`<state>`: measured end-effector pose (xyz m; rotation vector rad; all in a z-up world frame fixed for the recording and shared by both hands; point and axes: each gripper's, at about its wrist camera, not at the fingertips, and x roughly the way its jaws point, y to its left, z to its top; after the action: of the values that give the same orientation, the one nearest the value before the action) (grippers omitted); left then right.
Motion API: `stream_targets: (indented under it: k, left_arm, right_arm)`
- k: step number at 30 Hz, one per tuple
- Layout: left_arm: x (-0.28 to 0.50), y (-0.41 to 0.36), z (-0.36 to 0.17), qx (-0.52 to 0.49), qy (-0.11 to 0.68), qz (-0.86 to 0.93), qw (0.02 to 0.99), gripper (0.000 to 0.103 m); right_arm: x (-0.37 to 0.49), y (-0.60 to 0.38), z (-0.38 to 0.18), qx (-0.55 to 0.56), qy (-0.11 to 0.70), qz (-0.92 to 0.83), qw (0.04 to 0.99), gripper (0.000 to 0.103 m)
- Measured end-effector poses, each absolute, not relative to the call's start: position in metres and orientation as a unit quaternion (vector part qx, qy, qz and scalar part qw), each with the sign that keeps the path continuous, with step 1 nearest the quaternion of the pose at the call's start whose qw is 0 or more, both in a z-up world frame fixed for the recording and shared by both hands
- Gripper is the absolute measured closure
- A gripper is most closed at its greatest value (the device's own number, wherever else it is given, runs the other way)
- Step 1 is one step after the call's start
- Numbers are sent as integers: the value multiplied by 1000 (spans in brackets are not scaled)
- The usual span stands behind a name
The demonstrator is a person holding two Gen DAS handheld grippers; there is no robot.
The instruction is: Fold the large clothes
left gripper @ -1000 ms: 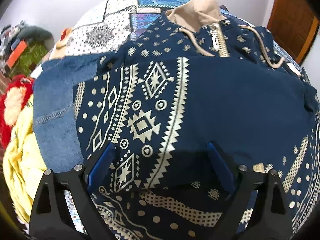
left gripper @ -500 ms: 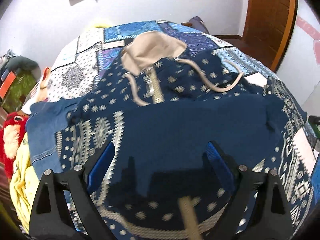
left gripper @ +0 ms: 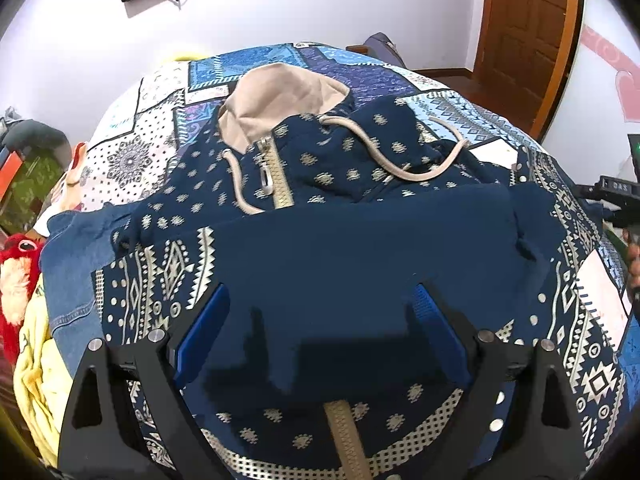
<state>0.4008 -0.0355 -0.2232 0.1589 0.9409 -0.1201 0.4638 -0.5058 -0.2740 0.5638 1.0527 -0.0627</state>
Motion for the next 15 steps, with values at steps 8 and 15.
stream_targets:
  k: [8,15]
  left_arm:
    - [392,-17,-211,68,442,-39,893,9]
    - [378,-5,-188,54,423,-36,904,10]
  right_arm:
    - [469,-508,-229,238,436,-56,866,92]
    - [453,-467,-124,197,355,12,914,93]
